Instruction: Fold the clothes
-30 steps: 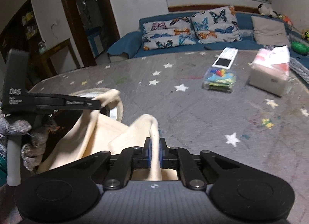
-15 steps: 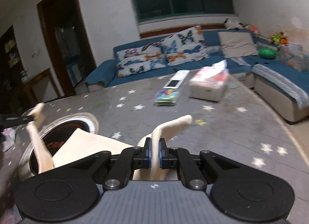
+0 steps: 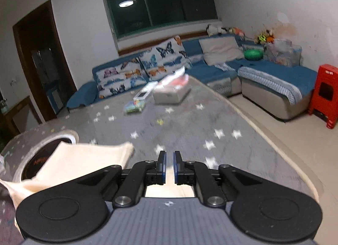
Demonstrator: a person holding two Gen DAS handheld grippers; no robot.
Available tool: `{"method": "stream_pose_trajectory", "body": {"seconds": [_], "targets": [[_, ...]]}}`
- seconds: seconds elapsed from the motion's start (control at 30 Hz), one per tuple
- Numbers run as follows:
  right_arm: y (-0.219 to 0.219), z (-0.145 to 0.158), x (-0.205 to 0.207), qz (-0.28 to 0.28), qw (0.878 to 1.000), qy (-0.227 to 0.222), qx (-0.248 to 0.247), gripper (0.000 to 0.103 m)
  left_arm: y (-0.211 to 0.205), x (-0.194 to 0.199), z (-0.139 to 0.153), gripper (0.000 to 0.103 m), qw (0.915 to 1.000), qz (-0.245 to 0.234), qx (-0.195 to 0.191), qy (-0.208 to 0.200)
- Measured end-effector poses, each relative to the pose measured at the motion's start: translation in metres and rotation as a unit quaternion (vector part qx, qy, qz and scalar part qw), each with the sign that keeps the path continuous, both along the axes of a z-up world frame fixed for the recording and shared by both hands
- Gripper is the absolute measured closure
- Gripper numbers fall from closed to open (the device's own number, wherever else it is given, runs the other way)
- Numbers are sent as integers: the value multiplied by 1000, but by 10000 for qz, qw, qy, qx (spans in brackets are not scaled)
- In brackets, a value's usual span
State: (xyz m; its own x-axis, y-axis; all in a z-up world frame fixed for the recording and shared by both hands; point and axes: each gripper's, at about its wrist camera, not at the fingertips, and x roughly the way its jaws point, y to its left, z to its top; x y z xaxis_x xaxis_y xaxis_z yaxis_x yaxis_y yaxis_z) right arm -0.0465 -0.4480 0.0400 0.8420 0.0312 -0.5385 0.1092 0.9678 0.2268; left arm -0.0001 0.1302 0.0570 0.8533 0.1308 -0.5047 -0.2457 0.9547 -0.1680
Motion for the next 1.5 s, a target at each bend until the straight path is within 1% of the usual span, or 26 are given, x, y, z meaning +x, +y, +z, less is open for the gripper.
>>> {"method": "stream_pose_trajectory", "body": {"seconds": [0.03, 0.07, 0.1, 0.17, 0.2, 0.27, 0.37, 0.47, 0.53, 0.57, 0.7, 0.87, 0.97, 1.07, 1.13, 1.27, 1.3, 1.33, 1.37, 1.4, 1.5], "targets": [[0, -5, -2, 18, 9999, 103, 8, 93, 3, -6, -5, 95, 10000, 44, -32, 58], [-1, -10, -3, -6, 9998, 176, 37, 90, 7, -11, -10, 95, 9999, 88, -64, 117], [-1, -15, -4, -32, 9997, 247, 67, 83, 10, -17, -15, 95, 9997, 131, -95, 175], [1, -28, -2, -30, 9991, 415, 41, 81, 16, -26, -24, 95, 9991, 231, -172, 296], [2, -34, 0, -47, 9987, 499, 27, 73, 19, -30, -28, 95, 9988, 274, -210, 349], [3, -46, 4, -119, 9980, 619, -8, 63, 24, -38, -36, 95, 9982, 338, -271, 425], [3, -58, 9, -242, 9971, 721, 7, 63, 26, -47, -41, 95, 9976, 414, -303, 459], [8, -63, 11, -181, 9973, 712, -62, 64, 27, -51, -43, 95, 9970, 485, -337, 498], [14, -64, 13, -67, 9976, 666, -198, 78, 26, -54, -42, 95, 9968, 526, -315, 513], [15, -63, 12, -33, 9977, 638, -210, 91, 26, -55, -41, 95, 9967, 549, -302, 513], [18, -56, 9, 57, 9984, 498, -278, 94, 30, -65, -36, 95, 9963, 649, -291, 475], [4, -32, -7, -244, 9980, 152, -563, 95, 32, -79, -30, 95, 9965, 672, -251, 428], [-13, -17, -18, -592, 9953, -42, -769, 95, 32, -86, -30, 95, 9964, 662, -265, 463], [-31, -11, -25, -957, 9914, -112, -886, 95, 31, -91, -30, 95, 9967, 601, -257, 491], [-39, -12, -25, -1065, 9904, -59, -880, 95, 31, -93, -30, 95, 9970, 534, -235, 508], [-42, -32, -13, -1049, 9903, 365, -834, 94, 32, -90, -38, 94, 9958, 504, -243, 724], [-41, -37, -10, -1020, 9903, 466, -817, 93, 33, -90, -40, 92, 9954, 504, -255, 773], [-40, -43, -6, -991, 9902, 567, -800, 91, 34, -90, -40, 92, 9951, 504, -266, 807], [-39, -49, -3, -962, 9900, 668, -782, 85, 34, -91, -40, 89, 9949, 507, -255, 830], [-38, -48, -3, -949, 9899, 663, -814, 85, 35, -91, -39, 86, 9949, 526, -208, 830], [-36, -38, -2, -879, 9904, 576, -896, 84, 37, -92, -33, 84, 9948, 623, -46, 799]]}}
